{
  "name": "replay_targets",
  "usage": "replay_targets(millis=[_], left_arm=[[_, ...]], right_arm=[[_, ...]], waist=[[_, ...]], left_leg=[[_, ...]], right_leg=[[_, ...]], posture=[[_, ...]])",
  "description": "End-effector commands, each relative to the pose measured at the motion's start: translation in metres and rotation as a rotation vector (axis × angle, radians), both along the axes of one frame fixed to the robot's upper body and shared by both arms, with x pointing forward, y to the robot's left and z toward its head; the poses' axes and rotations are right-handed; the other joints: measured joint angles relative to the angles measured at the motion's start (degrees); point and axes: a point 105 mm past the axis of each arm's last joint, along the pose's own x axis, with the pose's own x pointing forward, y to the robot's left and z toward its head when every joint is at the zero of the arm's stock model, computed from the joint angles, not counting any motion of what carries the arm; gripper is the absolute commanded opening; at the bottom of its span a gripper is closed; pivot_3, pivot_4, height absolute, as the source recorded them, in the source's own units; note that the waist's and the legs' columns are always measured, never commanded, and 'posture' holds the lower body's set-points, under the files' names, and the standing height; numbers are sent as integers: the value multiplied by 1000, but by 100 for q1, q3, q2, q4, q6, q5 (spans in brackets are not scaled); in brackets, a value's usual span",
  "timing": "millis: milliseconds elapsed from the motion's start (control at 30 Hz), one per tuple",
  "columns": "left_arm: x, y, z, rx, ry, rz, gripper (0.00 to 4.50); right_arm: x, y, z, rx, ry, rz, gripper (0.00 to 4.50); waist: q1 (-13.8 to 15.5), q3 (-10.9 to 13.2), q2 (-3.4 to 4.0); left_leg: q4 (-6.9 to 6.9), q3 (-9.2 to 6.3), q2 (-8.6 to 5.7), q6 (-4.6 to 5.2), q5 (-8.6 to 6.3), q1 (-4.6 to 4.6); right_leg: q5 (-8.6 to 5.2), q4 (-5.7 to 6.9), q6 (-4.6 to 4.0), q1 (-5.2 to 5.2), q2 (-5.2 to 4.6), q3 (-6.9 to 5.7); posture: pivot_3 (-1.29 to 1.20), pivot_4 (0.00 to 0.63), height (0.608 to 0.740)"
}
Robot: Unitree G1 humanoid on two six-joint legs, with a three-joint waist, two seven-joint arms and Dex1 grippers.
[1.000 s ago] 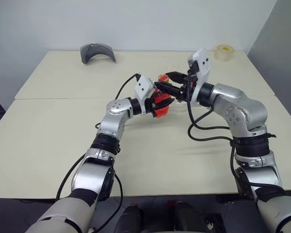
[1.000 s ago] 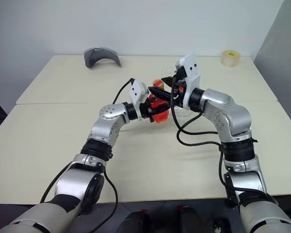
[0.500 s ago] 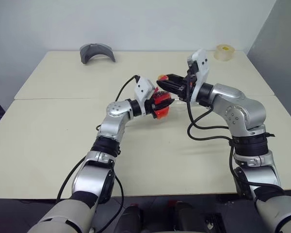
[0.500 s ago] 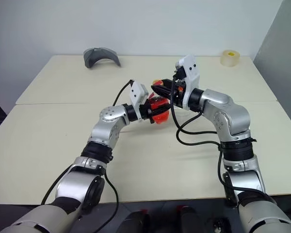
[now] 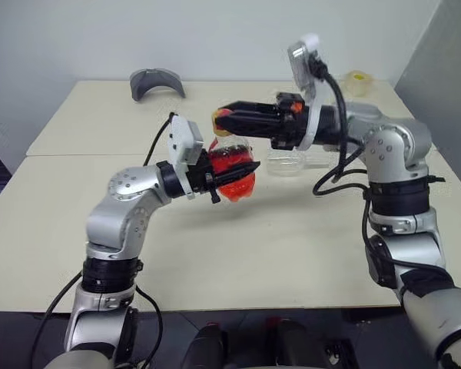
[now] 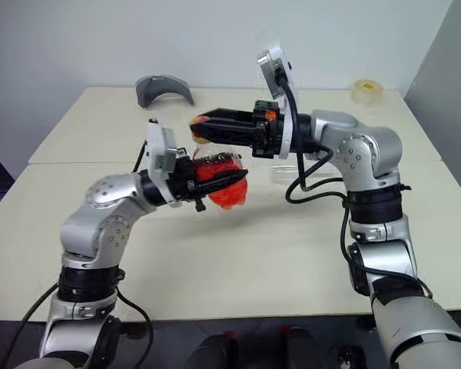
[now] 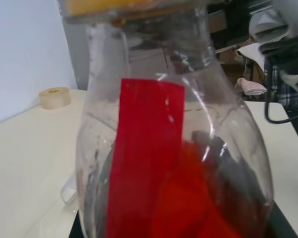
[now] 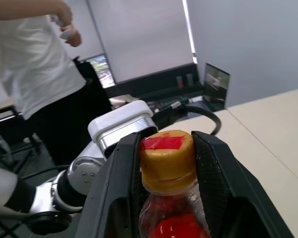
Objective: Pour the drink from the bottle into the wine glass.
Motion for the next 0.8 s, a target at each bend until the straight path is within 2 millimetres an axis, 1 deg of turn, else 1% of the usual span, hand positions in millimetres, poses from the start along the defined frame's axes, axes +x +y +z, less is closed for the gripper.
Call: replay_targets(millis=[33,67,133,200,267,367,467,567,667,800], left_arm=[[-32,-33,10,42,-50,-181,1353],[-33,-33,10,43,-47,-178,1346],[-29,-31,11,38,-44,-152,1346],[-21,-28,11,27,-28,-109,1324],[-10,-23,10,15,-3,-55,1297],[0,-14,7,15,14,2,1295],[13,-5,2,13,33,70,1295],[22,-3,-2,23,28,100,1295],[35,-4,-3,17,16,131,1295],[50,-12,-3,5,-8,144,1295]], right_arm=[[-26,26,23,38,-80,156,1273],[-26,26,24,40,-80,154,1273],[-22,21,22,39,-82,130,1997],[-18,13,20,32,-88,88,2558],[-15,1,16,16,-97,21,3288],[-12,-16,12,-5,-108,-69,4303],[-5,-36,4,-33,-132,-219,4361],[4,-46,0,-49,-179,-381,4361],[14,-51,0,-48,-225,-530,4361],[21,-47,-2,-39,-238,-636,4361]], waist=[[-7,1,1],[-12,1,1],[-14,2,3],[-13,3,5],[6,4,3],[3,5,4],[1,5,4],[-1,5,4],[-12,5,5],[-3,5,5]], left_leg=[[0,0,0,0,0,0],[-1,0,0,0,0,1],[-3,-1,1,-1,1,0],[-3,2,1,-3,2,1],[2,-7,1,-5,3,-7],[2,-5,-1,-3,2,-5],[0,-5,0,-3,2,-5],[0,-3,0,-3,2,-5],[-4,-2,1,-4,2,-5],[-2,1,0,-8,5,-6]], right_leg=[[0,1,0,0,0,0],[0,2,0,-1,0,0],[0,3,0,-4,1,-1],[0,3,0,-4,1,3],[0,1,0,-4,1,-8],[0,1,0,-3,-2,-6],[0,2,0,-4,-2,-6],[0,3,0,-4,-2,-4],[0,4,-1,-8,-1,-4],[0,3,0,-8,-1,-1]], posture=[[0,150,740],[0,150,740],[0,150,740],[0,150,740],[0,150,740],[0,150,740],[0,150,740],[0,150,740],[0,150,740],[0,150,740]])
